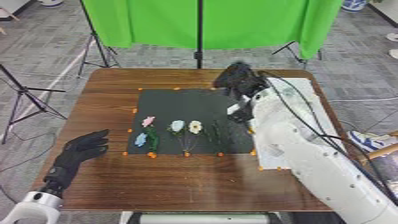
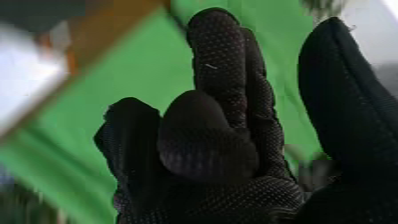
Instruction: Arrange flowers
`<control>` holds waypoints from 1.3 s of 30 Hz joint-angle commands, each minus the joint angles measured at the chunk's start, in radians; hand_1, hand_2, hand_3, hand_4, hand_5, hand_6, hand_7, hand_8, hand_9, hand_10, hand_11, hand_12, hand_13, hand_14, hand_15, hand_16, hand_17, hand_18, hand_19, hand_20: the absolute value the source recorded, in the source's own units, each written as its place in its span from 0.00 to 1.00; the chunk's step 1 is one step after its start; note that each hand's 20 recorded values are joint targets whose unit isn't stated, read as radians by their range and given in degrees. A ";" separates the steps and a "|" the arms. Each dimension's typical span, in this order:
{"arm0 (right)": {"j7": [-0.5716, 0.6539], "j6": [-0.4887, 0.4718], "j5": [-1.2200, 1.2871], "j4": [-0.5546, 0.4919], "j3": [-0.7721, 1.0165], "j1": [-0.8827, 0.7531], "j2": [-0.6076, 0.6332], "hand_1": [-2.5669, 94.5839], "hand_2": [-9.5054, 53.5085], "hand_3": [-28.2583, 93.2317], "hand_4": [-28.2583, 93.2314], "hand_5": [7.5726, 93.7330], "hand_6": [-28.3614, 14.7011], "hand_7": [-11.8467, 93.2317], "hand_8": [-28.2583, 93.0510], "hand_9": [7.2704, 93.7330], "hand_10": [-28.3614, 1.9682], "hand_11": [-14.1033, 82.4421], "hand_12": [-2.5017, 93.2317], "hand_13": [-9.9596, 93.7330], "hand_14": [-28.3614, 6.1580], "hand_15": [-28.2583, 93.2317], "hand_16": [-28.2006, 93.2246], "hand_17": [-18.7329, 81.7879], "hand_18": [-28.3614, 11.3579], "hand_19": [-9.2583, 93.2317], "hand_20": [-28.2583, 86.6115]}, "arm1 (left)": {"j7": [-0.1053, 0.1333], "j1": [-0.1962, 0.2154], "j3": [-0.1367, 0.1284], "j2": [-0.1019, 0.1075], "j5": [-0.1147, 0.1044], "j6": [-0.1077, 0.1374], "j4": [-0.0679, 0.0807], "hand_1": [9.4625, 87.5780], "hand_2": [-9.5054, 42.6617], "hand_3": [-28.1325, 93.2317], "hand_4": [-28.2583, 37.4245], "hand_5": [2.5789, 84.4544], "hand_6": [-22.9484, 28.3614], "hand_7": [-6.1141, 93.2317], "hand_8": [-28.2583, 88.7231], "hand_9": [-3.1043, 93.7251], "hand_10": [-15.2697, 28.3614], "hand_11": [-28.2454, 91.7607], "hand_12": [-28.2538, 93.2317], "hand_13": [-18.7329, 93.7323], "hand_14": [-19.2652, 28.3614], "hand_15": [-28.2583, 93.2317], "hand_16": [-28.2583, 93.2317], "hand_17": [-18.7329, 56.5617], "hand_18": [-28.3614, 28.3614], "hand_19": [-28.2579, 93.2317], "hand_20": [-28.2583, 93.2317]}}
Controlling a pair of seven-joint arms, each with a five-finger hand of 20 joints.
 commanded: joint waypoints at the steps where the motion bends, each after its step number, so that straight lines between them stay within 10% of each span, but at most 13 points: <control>1: 0.082 0.015 -0.320 0.051 0.102 -0.020 0.171 0.38 0.00 0.76 0.13 0.68 0.63 0.27 0.17 0.78 0.42 0.44 0.33 0.91 0.67 0.77 0.55 0.74 0.23 1.00 0.81 | -0.002 0.020 -0.009 -0.011 0.003 0.003 -0.004 0.36 0.10 0.79 0.38 0.49 0.49 0.18 0.19 0.44 0.64 0.39 0.34 0.47 0.79 0.44 0.25 0.29 0.78 0.51 0.53; 19: 0.171 -0.151 -0.452 0.316 0.091 -0.021 0.232 0.33 0.00 0.75 0.14 0.59 0.62 0.23 0.18 0.68 0.34 0.38 0.32 0.85 0.55 0.78 0.54 0.68 0.18 1.00 0.77 | 0.000 0.032 -0.012 -0.021 0.005 0.013 -0.013 0.36 0.10 0.79 0.38 0.49 0.49 0.18 0.19 0.44 0.64 0.39 0.34 0.47 0.79 0.44 0.25 0.29 0.78 0.51 0.53; 39: 0.071 -0.017 -0.442 0.463 0.010 -0.063 0.191 0.46 0.00 0.80 0.09 0.55 0.72 0.28 0.15 0.68 0.49 0.44 0.33 0.89 0.70 0.79 0.53 0.73 0.27 1.00 0.78 | -0.003 0.019 -0.006 -0.017 0.004 -0.004 -0.001 0.36 0.10 0.79 0.38 0.50 0.49 0.18 0.19 0.44 0.64 0.39 0.34 0.47 0.79 0.44 0.25 0.29 0.78 0.51 0.53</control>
